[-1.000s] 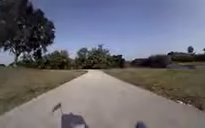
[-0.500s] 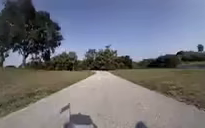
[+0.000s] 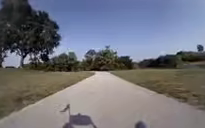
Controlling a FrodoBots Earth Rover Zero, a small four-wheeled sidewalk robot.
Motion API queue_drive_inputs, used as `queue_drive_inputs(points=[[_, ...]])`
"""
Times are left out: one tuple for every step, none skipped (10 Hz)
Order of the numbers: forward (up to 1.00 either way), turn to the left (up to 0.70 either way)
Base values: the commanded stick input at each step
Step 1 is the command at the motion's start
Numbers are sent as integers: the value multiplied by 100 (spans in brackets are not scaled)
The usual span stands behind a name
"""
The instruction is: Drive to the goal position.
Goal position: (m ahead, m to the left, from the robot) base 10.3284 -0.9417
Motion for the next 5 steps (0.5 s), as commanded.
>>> queue_drive_inputs(points=[[100, 3], [100, 3], [100, 3], [100, 3], [100, 3]])
